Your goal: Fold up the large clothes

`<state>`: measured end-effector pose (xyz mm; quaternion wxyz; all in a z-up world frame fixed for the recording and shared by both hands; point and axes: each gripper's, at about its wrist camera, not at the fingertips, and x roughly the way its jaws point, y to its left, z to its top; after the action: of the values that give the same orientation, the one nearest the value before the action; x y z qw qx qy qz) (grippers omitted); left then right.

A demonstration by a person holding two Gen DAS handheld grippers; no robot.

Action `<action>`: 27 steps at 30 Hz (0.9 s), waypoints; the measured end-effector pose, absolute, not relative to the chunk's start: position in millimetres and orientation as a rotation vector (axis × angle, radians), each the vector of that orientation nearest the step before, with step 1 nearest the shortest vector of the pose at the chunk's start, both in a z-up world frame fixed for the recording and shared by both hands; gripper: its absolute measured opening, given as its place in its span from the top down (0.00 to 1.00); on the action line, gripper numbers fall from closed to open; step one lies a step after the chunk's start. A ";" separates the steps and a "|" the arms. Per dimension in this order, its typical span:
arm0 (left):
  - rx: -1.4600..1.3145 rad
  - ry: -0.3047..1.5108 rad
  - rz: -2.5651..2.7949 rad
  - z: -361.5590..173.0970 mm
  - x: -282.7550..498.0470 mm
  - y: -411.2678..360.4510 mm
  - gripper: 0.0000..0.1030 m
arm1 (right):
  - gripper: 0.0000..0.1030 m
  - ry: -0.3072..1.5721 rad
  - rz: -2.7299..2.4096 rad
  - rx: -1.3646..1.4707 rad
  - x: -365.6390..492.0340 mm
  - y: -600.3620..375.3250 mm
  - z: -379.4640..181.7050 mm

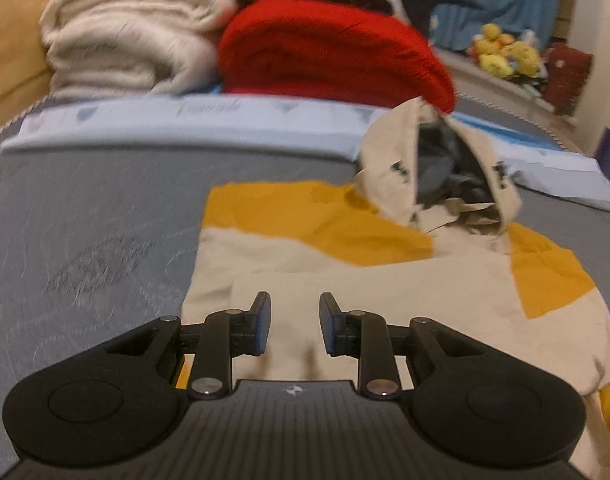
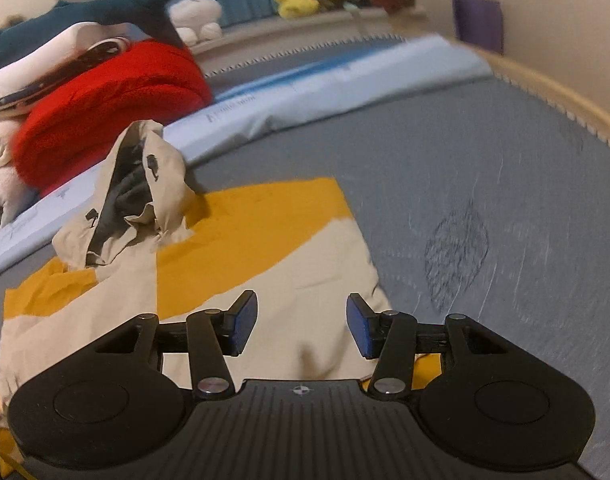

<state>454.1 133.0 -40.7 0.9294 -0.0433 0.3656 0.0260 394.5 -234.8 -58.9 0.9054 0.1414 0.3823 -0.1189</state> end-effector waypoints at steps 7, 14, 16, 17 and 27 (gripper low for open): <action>-0.008 0.632 -0.052 -16.2 438.8 112.3 0.72 | 0.50 0.744 -0.200 0.235 394.2 -230.8 -45.7; 0.016 0.627 -0.083 29.8 462.8 96.6 0.72 | 0.56 0.715 -0.141 0.258 405.7 -228.2 -31.4; -0.030 0.668 -0.086 41.5 497.7 92.3 0.72 | 0.79 0.708 -0.117 0.256 410.2 -227.0 -27.5; -0.064 0.688 -0.090 46.5 516.7 90.6 0.72 | 0.81 0.707 -0.107 0.265 411.8 -227.8 -26.1; -0.105 0.845 -0.030 29.0 716.6 43.7 0.72 | 0.84 0.769 -0.159 0.344 427.8 -241.4 -31.1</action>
<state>716.6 43.7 29.0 0.9107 -0.0509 0.4098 -0.0143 427.8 -241.4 -31.1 0.9095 0.1670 0.3728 -0.0770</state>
